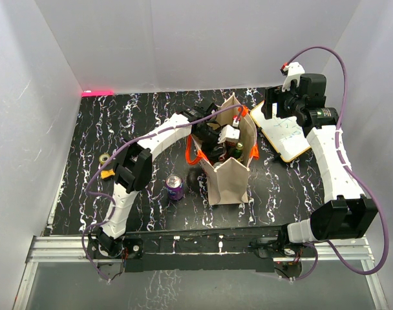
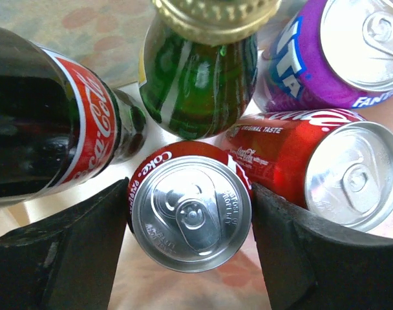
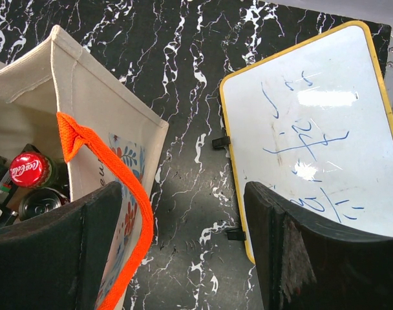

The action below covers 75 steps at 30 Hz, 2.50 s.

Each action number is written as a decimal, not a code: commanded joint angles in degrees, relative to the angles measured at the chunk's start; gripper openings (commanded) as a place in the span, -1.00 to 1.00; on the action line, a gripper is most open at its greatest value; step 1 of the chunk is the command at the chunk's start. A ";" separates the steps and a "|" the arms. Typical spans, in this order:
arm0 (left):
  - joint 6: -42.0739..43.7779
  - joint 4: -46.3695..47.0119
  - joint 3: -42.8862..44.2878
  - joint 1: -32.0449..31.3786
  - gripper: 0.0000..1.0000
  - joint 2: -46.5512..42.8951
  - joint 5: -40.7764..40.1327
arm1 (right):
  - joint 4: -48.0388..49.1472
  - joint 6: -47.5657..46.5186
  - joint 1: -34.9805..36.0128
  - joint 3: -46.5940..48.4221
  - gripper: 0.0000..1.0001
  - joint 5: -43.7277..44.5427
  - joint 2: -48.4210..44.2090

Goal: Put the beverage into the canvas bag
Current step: Place the drink in the canvas bag, then pick up the drink from the center of the board.

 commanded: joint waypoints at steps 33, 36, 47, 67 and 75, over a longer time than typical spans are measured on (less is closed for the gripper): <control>-5.29 3.40 -4.28 -0.60 0.95 -14.43 -3.29 | 4.62 0.99 -0.27 0.48 0.64 -1.51 -1.02; -5.45 3.00 -4.20 -0.25 0.94 -15.48 -3.49 | 4.56 1.03 -0.29 0.74 0.64 -1.60 -0.81; -20.22 13.36 -4.52 4.47 0.92 -21.98 -3.32 | 5.19 2.83 -0.27 2.75 0.67 -4.51 2.39; -43.40 19.22 -21.06 19.62 0.93 -40.08 -39.22 | 7.41 4.85 -0.18 9.33 0.67 -5.73 8.54; -48.46 14.49 -34.75 25.15 0.93 -45.65 -39.79 | 7.97 4.69 -0.18 6.80 0.67 -5.22 7.12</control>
